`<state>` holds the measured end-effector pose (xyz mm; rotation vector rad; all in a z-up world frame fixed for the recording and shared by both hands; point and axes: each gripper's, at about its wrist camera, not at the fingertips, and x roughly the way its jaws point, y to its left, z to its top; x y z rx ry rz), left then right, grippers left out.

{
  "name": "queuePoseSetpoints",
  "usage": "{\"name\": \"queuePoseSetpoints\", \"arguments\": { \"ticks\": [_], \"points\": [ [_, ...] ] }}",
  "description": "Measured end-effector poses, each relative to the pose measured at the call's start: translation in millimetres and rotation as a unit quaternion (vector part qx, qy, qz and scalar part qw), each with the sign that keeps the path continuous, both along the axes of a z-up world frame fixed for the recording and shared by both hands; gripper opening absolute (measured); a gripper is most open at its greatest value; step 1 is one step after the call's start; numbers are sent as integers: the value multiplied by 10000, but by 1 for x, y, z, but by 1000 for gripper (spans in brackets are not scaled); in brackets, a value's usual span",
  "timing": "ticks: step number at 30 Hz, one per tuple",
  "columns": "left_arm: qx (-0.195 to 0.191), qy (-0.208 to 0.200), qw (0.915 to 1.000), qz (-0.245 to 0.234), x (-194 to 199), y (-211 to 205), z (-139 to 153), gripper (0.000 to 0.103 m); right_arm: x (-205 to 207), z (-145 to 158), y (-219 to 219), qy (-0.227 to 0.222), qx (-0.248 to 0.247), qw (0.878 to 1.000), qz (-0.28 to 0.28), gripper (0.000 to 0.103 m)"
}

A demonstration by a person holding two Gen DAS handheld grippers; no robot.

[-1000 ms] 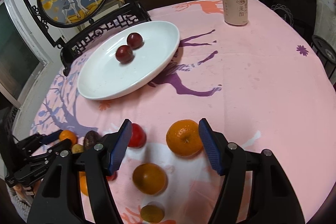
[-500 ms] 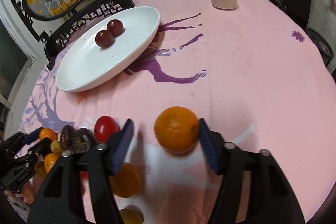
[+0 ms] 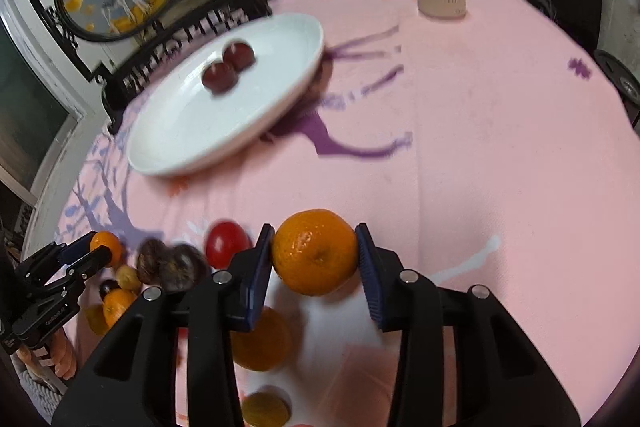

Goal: Organize fruits

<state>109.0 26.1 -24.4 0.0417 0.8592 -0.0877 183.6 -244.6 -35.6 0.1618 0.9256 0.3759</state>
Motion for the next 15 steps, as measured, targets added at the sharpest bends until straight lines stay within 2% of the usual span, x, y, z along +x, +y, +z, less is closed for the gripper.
{"name": "queuePoseSetpoints", "arguments": {
  "ticks": [4,7,10,13,14,15],
  "points": [
    [-185,-288,9992,216,32,1,32,37,9,27,7,-348,405,9986,-66,41],
    [-194,-448,9985,259,62,-8,47,37,27,45,34,-573,341,9978,45,41],
    [-195,-495,9982,293,85,-18,47,37,44,49,64,-665,207,9972,256,41],
    [-131,-367,9988,309,103,-24,33,38,56,45,83,-754,81,9965,360,42],
    [-109,-332,9989,315,104,-22,28,39,58,42,87,-801,12,9959,415,45],
    [-98,-307,9989,330,106,-21,24,41,61,40,88,-848,-50,9953,456,55]
  ]
}}
